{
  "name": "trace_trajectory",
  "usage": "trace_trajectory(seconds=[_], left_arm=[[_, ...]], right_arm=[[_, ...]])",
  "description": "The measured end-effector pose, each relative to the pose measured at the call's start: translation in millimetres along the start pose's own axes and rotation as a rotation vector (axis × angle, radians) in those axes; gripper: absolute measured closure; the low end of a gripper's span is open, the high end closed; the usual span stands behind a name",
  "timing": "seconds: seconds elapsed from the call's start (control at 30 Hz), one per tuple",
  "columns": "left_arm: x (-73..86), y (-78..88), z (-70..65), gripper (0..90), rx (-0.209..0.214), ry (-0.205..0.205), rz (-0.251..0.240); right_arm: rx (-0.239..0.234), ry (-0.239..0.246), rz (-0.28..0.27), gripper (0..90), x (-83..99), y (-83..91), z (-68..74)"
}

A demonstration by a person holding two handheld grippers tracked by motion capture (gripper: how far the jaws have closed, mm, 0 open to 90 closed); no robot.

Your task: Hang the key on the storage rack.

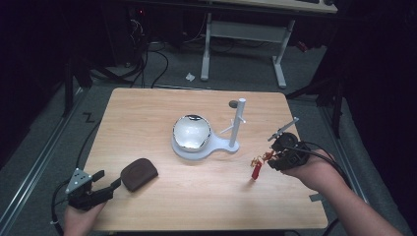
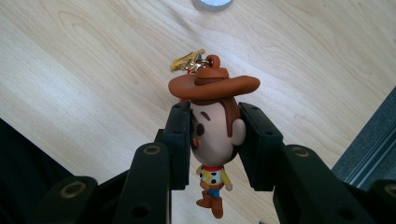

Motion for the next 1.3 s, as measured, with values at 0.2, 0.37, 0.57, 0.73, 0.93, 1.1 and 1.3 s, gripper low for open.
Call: trace_trajectory(seconds=[0.2, 0.37, 0.57, 0.73, 0.93, 1.1, 1.3], left_arm=[[1.7, -1.1, -1.3, 26.7, 0.005, 0.004, 0.006], [1.3, -0.7, -0.9, 26.7, 0.008, 0.004, 0.007], [0.6, 0.6, -0.3, 26.8, 0.009, 0.006, 0.001], [1.1, 0.1, -0.4, 26.8, 0.011, 0.008, 0.003], [1.0, 0.5, 0.5, 26.9, 0.012, 0.010, 0.002], [1.9, -0.2, -0.3, 27.0, 0.015, 0.010, 0.007], [1.7, 1.1, 0.7, 27.0, 0.016, 0.014, 0.003]], right_arm=[[0.010, -0.013, -0.009, 66.7, -4.8, 8.4, -2.1], [0.018, -0.006, -0.002, 66.7, -7.2, 10.8, -3.3], [0.027, 0.000, -0.008, 66.7, -14.0, 16.1, -5.0], [0.033, 0.005, -0.016, 66.8, -20.0, 19.3, -7.1], [0.034, 0.006, -0.019, 66.8, -25.8, 21.0, -9.2], [0.022, -0.001, -0.027, 66.8, -32.2, 22.6, -11.6], [0.026, 0.006, -0.029, 66.7, -44.2, 27.2, -13.3]])
Point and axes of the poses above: each handheld gripper's, and its own axes: y roughly backward along the jaws, x roughly out of its underside, z roughly to its left, the point moved 8 cm from there along -y, roughly forward along the jaws, and after that the axes turned 1 degree about y, right-handed, at the moved point
